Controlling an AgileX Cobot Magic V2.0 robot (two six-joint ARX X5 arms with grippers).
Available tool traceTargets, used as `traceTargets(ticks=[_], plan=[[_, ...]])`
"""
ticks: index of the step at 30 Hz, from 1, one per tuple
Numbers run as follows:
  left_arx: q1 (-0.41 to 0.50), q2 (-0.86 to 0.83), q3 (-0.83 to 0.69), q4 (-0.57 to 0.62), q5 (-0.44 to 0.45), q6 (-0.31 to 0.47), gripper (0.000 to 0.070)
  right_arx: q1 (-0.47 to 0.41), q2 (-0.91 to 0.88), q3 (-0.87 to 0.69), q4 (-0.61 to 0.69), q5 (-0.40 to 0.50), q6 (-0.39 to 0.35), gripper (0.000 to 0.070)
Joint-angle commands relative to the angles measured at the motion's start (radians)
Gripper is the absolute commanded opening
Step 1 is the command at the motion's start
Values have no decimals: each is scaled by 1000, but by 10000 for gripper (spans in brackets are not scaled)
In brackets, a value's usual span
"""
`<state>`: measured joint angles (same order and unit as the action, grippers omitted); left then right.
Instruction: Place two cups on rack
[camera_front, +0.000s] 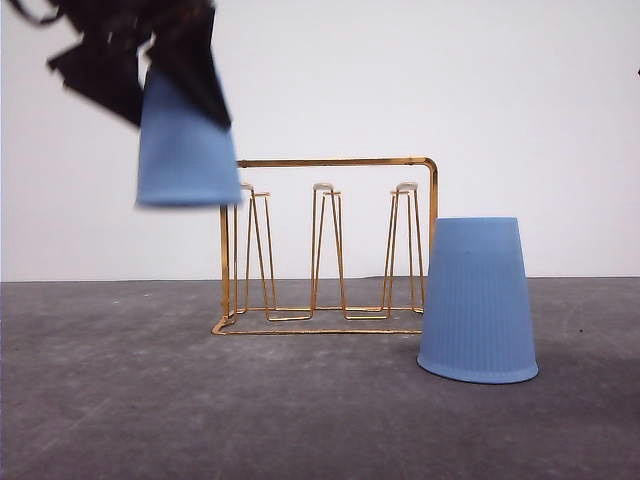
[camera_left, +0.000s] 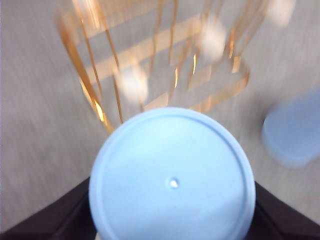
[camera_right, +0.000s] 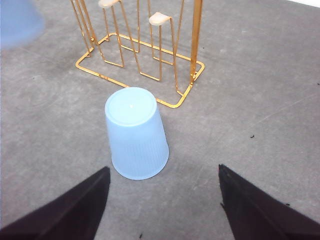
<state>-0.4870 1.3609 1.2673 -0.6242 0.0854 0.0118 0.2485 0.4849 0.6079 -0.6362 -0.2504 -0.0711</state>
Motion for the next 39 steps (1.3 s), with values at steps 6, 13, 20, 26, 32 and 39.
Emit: traceTargets(ticks=[6, 13, 20, 26, 32, 39], plan=[[-5, 1, 85, 106, -86, -42, 271, 5, 1, 10, 12, 0, 11, 440], [-5, 93, 85, 188, -86, -44, 271, 5, 1, 10, 14, 0, 11, 440], [-5, 242, 85, 200, -86, -44, 272, 5, 1, 10, 14, 0, 11, 440], [-5, 344, 84, 206, -86, -44, 448, 5, 1, 10, 14, 0, 11, 440], [-8, 356, 102, 133, -76, -53, 557, 5, 1, 10, 14, 0, 11, 440], [-2, 277, 215, -196, -4, -61, 463, 5, 2, 10, 14, -9, 13, 440]])
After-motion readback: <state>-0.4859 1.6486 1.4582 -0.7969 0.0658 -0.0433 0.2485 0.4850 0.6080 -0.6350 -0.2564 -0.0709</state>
